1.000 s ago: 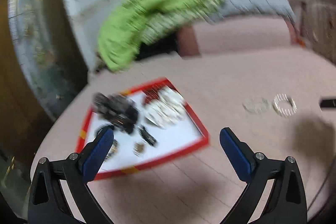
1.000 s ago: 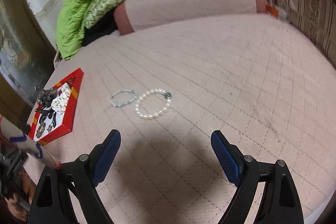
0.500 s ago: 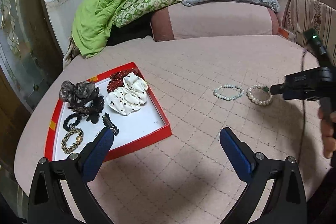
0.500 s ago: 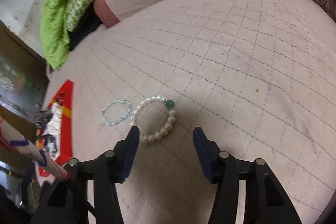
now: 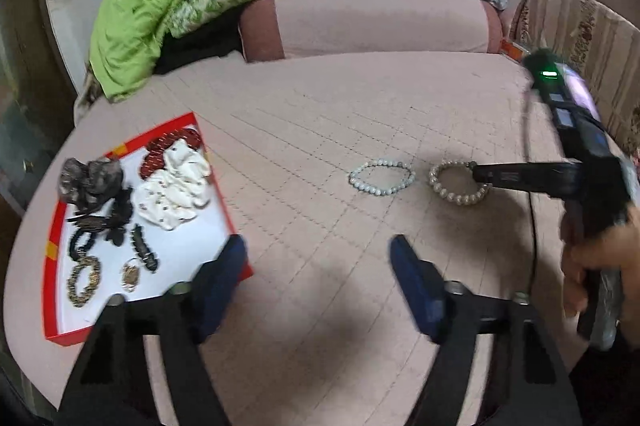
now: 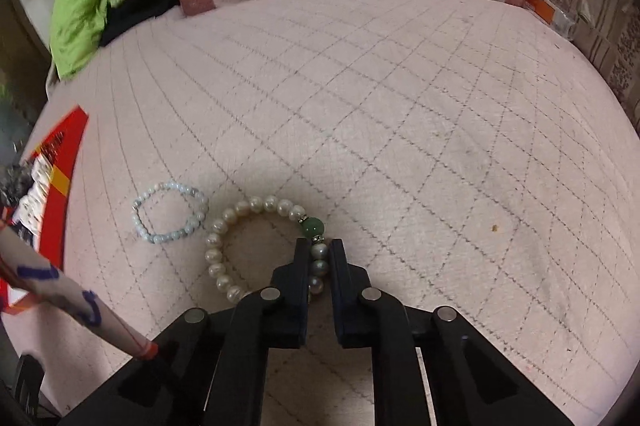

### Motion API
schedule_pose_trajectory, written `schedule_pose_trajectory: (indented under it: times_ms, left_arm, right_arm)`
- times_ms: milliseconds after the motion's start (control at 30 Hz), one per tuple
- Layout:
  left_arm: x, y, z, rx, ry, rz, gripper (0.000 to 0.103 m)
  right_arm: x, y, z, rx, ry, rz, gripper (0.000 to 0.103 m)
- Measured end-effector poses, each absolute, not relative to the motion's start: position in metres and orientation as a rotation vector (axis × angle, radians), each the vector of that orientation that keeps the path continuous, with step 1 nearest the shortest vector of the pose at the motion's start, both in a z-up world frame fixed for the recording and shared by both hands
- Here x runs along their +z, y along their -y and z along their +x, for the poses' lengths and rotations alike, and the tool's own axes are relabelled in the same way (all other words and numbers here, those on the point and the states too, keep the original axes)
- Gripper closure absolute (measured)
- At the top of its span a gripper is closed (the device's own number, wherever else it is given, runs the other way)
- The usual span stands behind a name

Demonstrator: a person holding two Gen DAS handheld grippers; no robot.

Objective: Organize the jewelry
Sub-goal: 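Grasp the pearl bracelet with green bead with the right tool while the left grasps the pale blue bead bracelet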

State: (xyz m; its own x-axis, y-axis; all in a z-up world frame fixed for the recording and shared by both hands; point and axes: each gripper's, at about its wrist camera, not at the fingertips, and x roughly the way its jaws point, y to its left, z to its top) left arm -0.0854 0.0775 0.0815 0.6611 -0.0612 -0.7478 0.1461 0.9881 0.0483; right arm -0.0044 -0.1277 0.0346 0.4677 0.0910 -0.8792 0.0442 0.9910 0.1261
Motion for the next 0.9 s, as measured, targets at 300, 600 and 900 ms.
schedule_pose_trajectory:
  times_ms: [300, 600, 900]
  left_arm:
    - [0.057, -0.062, 0.01, -0.167, -1.084, -0.021, 0.056]
    - [0.021, -0.062, 0.065, -0.137, -1.277, -0.1, 0.054]
    - [0.02, -0.022, 0.053, -0.087, -1.184, 0.088, 0.098]
  right_arm:
    - [0.053, 0.154, -0.014, 0.107, -0.993, 0.303, 0.093]
    - [0.057, 0.154, -0.011, 0.132, -0.975, 0.348, 0.093]
    - [0.058, 0.154, -0.008, 0.149, -0.975, 0.352, 0.093]
